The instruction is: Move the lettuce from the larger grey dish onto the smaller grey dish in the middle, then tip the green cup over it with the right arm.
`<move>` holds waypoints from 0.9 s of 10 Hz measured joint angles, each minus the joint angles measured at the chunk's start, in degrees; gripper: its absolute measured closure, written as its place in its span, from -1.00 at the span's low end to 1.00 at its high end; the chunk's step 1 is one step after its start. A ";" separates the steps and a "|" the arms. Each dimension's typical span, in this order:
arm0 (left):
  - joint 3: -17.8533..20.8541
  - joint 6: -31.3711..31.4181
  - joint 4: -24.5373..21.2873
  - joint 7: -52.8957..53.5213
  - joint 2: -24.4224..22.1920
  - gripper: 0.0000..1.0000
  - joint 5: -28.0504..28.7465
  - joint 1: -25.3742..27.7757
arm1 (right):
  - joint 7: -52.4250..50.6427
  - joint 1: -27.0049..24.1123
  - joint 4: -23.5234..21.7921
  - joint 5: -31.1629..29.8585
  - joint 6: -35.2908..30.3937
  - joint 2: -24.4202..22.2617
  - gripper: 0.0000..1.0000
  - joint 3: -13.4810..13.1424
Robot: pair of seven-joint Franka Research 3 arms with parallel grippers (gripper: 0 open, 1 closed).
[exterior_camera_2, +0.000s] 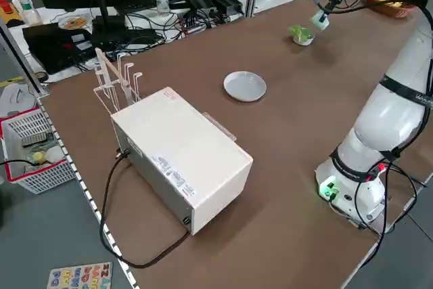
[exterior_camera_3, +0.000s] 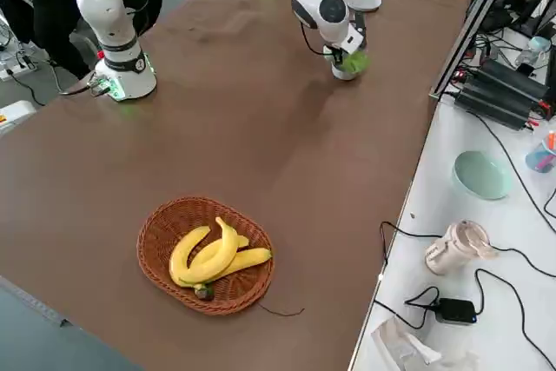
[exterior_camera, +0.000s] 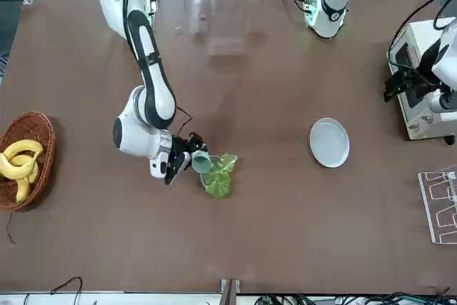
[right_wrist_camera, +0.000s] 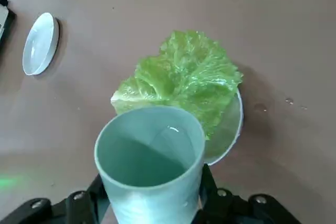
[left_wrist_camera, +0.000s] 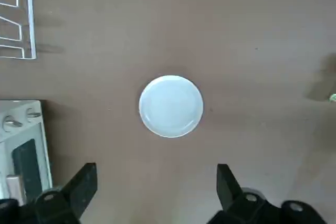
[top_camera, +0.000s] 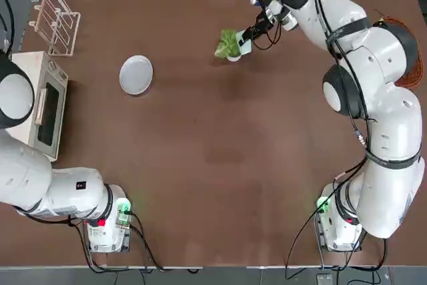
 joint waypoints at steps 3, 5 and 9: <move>0.00 0.00 0.08 -0.02 0.00 -1.00 -0.07 0.00 | 3.86 0.04 0.00 -0.03 -0.74 0.20 -0.38 0.04; 0.02 0.00 0.38 -0.05 0.00 -1.00 -0.07 0.00 | 5.58 0.04 0.03 -0.04 -1.39 0.63 -0.38 0.04; -0.39 0.00 0.67 -0.04 0.00 -1.00 -0.07 -0.06 | 10.88 0.04 1.38 -0.04 -2.79 1.53 -0.38 0.06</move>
